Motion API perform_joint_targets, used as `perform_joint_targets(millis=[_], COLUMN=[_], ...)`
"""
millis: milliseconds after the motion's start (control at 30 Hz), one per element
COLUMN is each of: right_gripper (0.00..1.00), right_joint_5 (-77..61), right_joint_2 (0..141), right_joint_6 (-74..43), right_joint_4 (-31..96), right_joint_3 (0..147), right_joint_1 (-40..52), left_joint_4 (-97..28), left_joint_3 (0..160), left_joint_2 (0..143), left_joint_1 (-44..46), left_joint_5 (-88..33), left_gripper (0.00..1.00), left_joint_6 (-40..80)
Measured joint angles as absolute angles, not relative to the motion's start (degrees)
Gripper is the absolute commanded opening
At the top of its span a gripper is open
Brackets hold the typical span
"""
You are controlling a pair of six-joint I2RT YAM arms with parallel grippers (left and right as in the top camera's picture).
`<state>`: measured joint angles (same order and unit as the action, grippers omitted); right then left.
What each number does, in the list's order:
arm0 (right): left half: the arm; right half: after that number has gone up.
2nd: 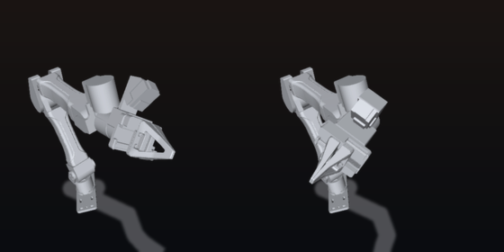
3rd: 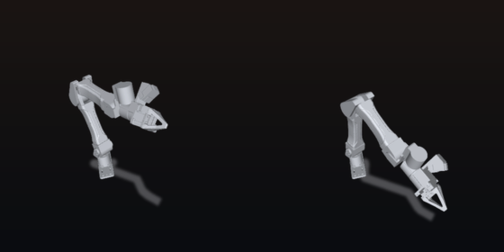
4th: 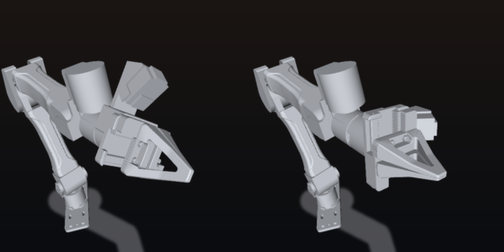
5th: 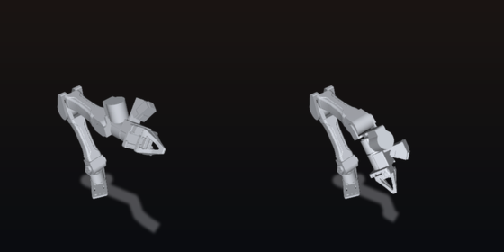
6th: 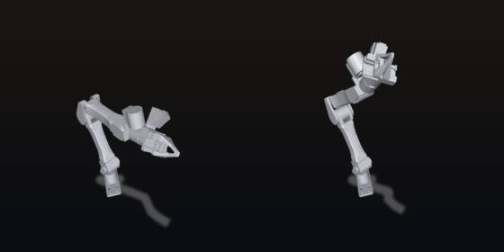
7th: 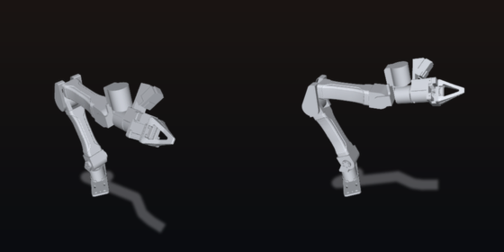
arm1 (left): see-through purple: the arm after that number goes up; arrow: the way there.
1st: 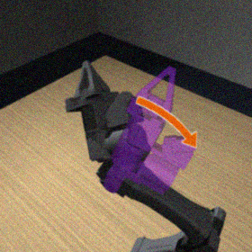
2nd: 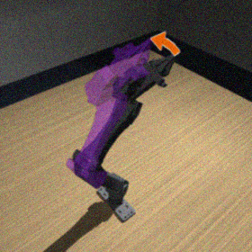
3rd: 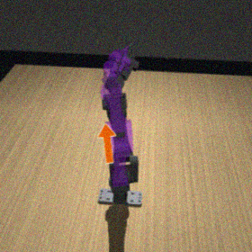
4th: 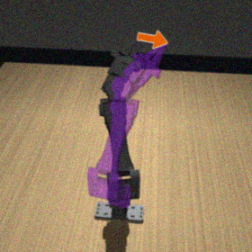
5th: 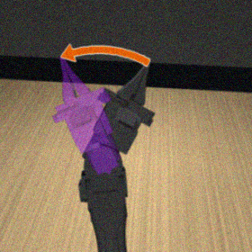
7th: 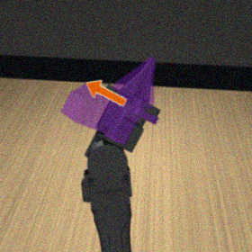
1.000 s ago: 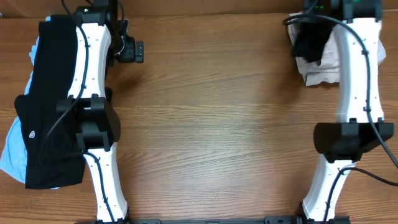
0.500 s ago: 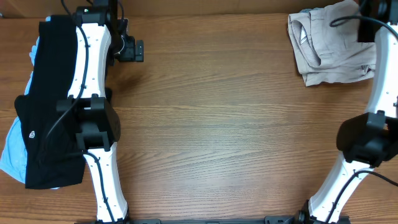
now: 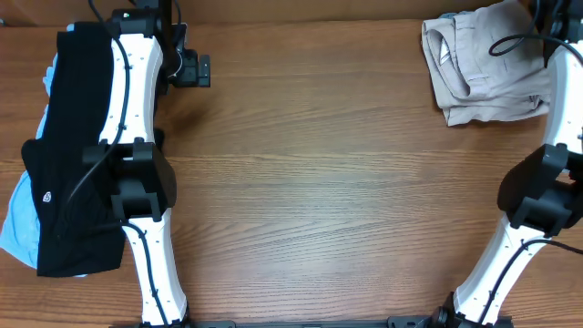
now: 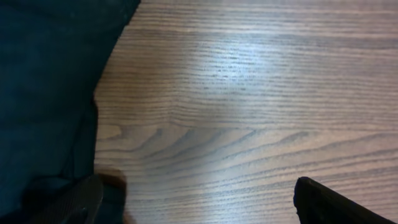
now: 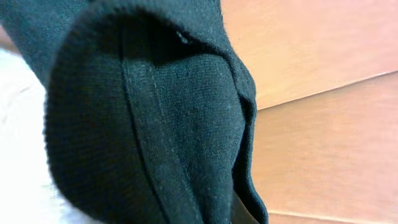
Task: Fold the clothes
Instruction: 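Carry the bundle to the beige garment top right and place it on top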
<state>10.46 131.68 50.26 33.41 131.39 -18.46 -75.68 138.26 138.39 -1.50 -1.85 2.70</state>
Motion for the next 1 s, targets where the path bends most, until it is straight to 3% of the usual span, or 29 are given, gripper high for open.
perform_joint_targets(millis=[200,267,300,333,367,700,1000], right_gripper=[0.04,0.09,0.20,0.43,1.00,1.00,1.00], right_joint_5=[7.44,6.33,5.76,5.39,4.97,0.19,-9.91], right_joint_2=[133.10,133.25,133.29,133.34,133.38,133.38,127.46], right_joint_6=[50.85,50.83,50.78,50.54,49.98,35.27,24.08], right_joint_4=[38.41,40.66,41.82,42.85,43.88,48.40,63.44], right_joint_3=[128.75,128.07,127.87,127.79,127.76,127.70,129.03], right_joint_1=[-17.65,-16.97,-16.43,-15.97,-15.42,-10.33,-7.66], left_joint_4=[-75.31,-75.22,-75.20,-75.20,-75.20,-75.20,-75.83], left_joint_3=[138.26,138.26,138.26,138.26,138.26,138.26,138.26], left_joint_2=[138.39,138.39,138.39,138.39,138.39,138.39,138.39], left_joint_1=[-1.50,-1.50,-1.50,-1.50,-1.50,-1.50,-1.50], left_joint_5=[-1.85,-1.85,-1.85,-1.85,-1.85,-1.93,-1.93], left_gripper=[1.00,1.00,1.00,1.00,1.00,1.00,1.00], left_joint_6=[3.14,3.14,3.16,3.16,3.29,4.56,4.58])
